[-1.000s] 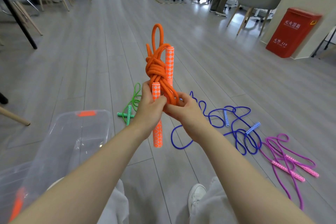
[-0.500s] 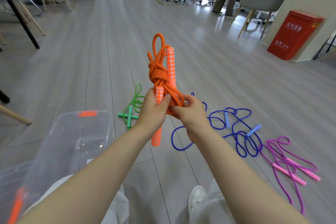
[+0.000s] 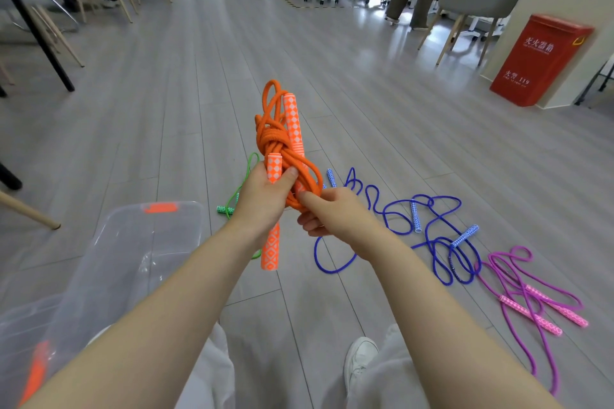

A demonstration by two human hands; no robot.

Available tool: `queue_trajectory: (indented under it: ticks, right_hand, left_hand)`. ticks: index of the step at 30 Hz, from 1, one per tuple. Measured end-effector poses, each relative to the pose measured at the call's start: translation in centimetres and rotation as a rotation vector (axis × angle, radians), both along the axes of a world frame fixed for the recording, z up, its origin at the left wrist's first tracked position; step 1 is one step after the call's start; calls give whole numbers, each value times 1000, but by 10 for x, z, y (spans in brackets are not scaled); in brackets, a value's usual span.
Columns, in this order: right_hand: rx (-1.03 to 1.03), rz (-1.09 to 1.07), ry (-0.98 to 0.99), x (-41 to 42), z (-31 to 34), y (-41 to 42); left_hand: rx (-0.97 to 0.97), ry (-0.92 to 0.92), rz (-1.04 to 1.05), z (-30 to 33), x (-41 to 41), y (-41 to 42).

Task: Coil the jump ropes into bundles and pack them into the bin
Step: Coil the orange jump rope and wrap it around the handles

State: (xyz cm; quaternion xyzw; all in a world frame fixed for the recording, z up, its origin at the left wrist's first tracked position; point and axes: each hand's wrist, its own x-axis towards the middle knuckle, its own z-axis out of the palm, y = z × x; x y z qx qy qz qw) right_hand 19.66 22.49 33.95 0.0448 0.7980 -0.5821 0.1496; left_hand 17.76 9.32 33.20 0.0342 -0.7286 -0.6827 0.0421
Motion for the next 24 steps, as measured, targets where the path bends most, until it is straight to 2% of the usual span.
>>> queue_trajectory:
  ticks: [7,11,18,24]
  right_hand:
    - [58,87,-108,2,2,4]
    - [104,100,13,3,1,2]
    - [217,199,218,6,-4,3]
    - [287,305,281,5,1,9]
  left_hand:
    - [27,-5,-137,1,2,-1]
    - [103,-57,-151,2,-2,-6]
    - [246,-207,-323,6,-7,-25]
    - [316,-240,-448,12,-8,-29]
